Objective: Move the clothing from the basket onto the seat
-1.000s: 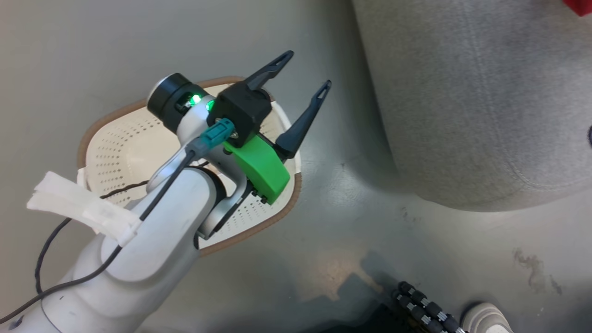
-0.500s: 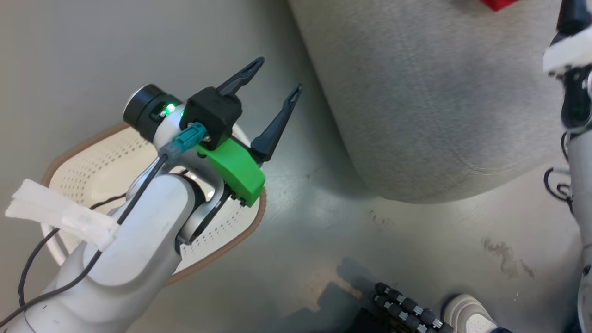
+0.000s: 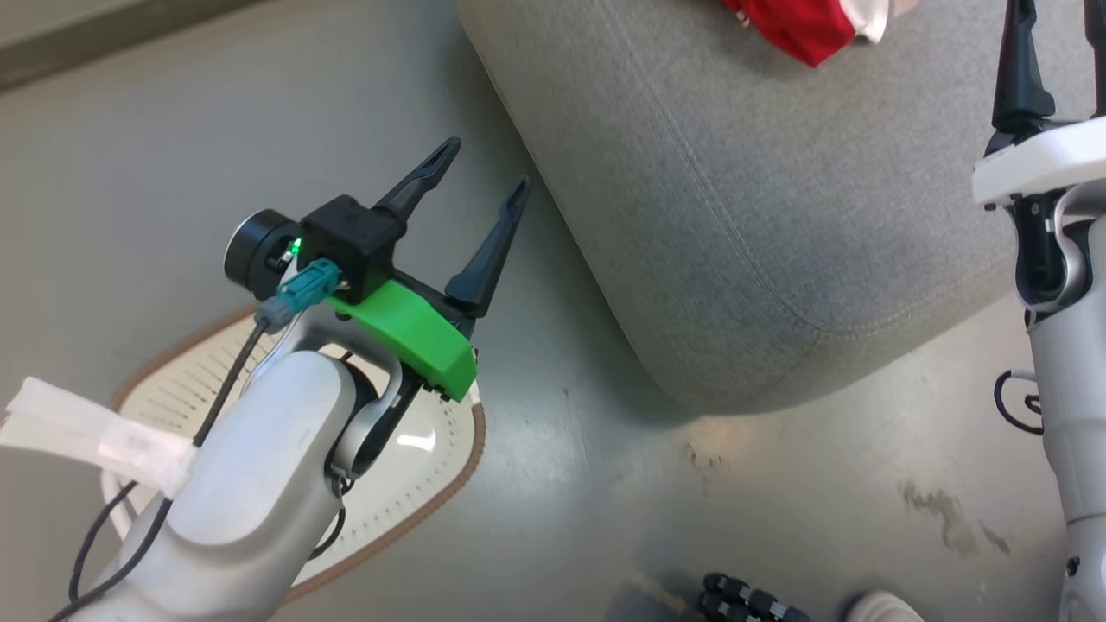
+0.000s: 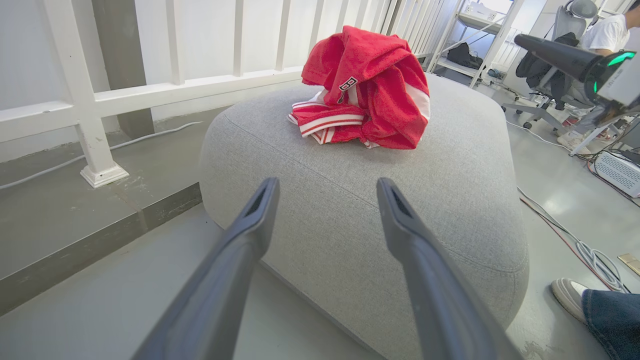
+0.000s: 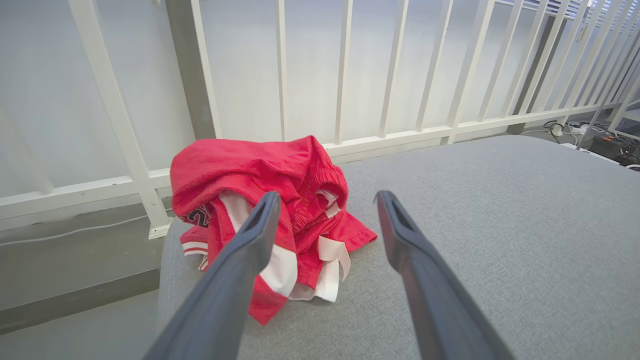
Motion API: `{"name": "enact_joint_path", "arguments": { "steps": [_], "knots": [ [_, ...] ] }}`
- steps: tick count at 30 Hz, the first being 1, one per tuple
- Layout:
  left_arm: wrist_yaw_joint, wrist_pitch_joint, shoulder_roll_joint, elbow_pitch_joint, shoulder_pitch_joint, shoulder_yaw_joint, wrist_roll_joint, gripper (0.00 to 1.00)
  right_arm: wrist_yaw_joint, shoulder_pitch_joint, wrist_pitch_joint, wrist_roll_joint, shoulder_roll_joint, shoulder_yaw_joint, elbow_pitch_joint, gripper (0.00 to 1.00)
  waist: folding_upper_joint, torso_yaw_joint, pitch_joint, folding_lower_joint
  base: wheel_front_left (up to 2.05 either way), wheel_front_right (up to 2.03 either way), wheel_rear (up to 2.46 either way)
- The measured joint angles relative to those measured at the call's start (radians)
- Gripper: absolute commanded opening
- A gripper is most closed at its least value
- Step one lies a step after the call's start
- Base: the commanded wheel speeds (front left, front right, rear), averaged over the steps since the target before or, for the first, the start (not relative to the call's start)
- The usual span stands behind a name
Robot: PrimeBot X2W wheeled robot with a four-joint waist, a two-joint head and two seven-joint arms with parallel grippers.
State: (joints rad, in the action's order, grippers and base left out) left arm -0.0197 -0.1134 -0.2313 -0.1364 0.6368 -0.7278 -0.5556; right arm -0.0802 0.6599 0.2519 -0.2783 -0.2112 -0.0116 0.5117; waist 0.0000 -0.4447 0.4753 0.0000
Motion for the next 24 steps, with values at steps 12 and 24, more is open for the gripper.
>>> {"name": "enact_joint_path", "arguments": {
  "steps": [12, 24],
  "knots": [
    [0.045, -0.111, 0.020, -0.108, -0.118, 0.071, -0.050, 1.00, -0.015, -0.077, 0.003, 0.051, 0.023, 0.045, -0.085, 1.00, 0.0000, 0.098, -0.131, 0.0000, 0.00, 0.00, 0.00],
    [0.084, -0.135, 0.019, -0.153, -0.236, 0.165, -0.067, 1.00, -0.016, -0.238, 0.003, 0.061, 0.092, 0.083, -0.115, 1.00, 0.0000, 0.257, -0.256, 0.0000, 0.00, 0.00, 0.00]
  ]
}}
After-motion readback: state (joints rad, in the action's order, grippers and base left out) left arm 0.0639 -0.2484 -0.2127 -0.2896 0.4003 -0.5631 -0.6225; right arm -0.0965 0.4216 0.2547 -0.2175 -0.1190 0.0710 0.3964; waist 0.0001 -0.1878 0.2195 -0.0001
